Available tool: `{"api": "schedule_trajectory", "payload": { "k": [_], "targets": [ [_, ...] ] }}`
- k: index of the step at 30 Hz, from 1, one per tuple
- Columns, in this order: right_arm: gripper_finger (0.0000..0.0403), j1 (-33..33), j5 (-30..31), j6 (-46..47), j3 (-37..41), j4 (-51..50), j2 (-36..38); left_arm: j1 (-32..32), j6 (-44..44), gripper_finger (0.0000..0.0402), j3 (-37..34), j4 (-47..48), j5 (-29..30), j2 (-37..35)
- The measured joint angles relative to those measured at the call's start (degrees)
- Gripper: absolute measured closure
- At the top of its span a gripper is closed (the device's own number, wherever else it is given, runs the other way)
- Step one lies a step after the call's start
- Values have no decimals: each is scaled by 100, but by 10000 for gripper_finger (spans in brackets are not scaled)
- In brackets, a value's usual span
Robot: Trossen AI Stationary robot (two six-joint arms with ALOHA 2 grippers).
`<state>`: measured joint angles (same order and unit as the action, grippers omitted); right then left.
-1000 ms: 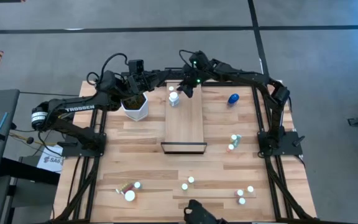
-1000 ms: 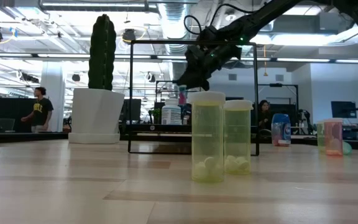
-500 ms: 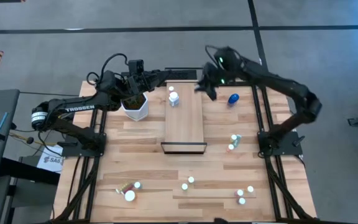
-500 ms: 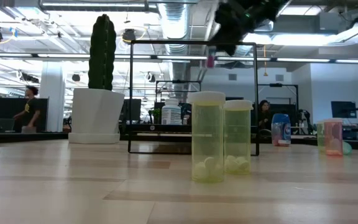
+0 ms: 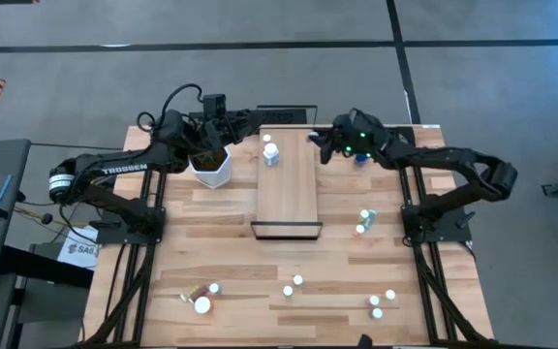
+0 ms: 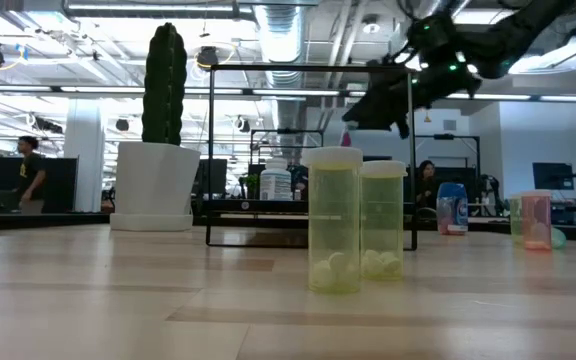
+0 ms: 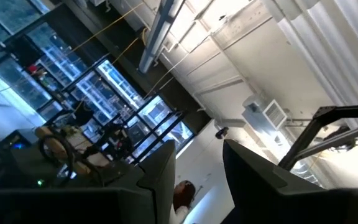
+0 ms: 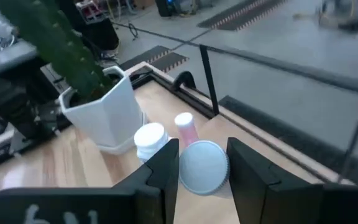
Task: Pick and place medicine bottles onto shelf by color
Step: Put the blue pill bottle on the shelf
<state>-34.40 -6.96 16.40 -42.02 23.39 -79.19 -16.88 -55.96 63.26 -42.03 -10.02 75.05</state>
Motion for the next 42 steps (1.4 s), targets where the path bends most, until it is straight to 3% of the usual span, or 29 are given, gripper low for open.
{"api": "schedule_trajectory", "payload": {
  "k": [9, 19, 30, 42],
  "targets": [
    [271, -23, 73, 803, -1104, -406, -1202, 0, -63, 281, 0, 229, -18, 0],
    [271, 235, 109, 863, -1914, -795, -2315, -9, -72, 281, 0, 206, -179, 0],
    [271, 239, 275, 710, -2148, -769, -2802, -15, -85, 281, 0, 205, -330, -9],
    [271, 318, 249, 708, -2148, -478, -2812, -15, -79, 281, 0, 205, -328, -9]
  ]
}}
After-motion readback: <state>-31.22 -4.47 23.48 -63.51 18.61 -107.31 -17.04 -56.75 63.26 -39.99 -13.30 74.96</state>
